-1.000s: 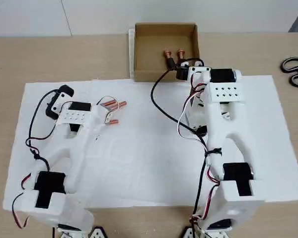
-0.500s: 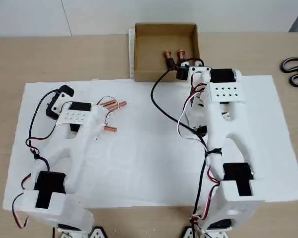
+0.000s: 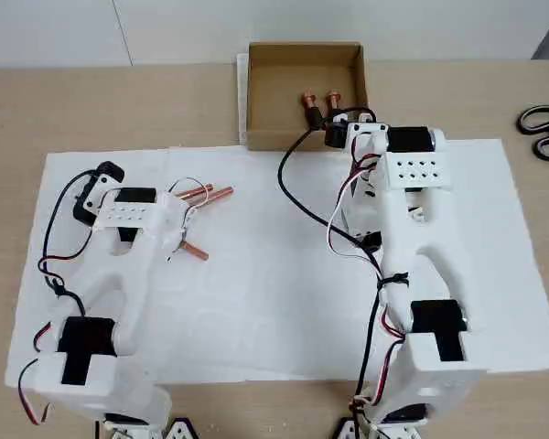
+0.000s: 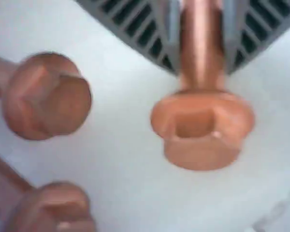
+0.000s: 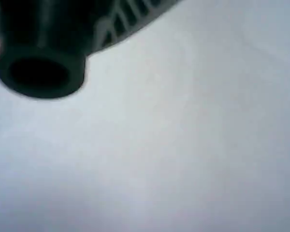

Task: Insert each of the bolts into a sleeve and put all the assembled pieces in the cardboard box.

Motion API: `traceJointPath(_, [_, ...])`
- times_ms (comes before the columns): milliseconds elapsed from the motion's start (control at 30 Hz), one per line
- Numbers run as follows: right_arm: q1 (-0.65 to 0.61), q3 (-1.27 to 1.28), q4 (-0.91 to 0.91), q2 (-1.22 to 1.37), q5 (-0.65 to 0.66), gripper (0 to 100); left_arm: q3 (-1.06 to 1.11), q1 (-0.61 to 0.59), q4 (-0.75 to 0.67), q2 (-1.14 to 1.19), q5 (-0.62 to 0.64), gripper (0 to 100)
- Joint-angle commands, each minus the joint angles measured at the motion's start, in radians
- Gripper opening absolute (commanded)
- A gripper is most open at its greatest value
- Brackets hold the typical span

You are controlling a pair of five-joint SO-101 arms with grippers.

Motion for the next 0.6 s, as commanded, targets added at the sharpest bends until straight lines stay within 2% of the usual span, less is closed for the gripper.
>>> traceJointPath(0, [0.01,-0.055,0.002,-0.036,-0.006,0.5,0.001,-0.02,0.04,-0.015,0.002,1])
traceJointPath(200, [0.01,-0.055,0.002,-0.036,-0.006,0.5,-0.01,-0.031,0.06,-0.017,0.002,1])
traceJointPath(500, [0.01,-0.055,0.002,-0.035,-0.006,0.5,-0.239,-0.069,0.364,-0.015,0.0,1])
traceJointPath(567, [0.01,-0.055,0.002,-0.035,-0.006,0.5,-0.271,-0.068,0.396,-0.015,-0.038,1])
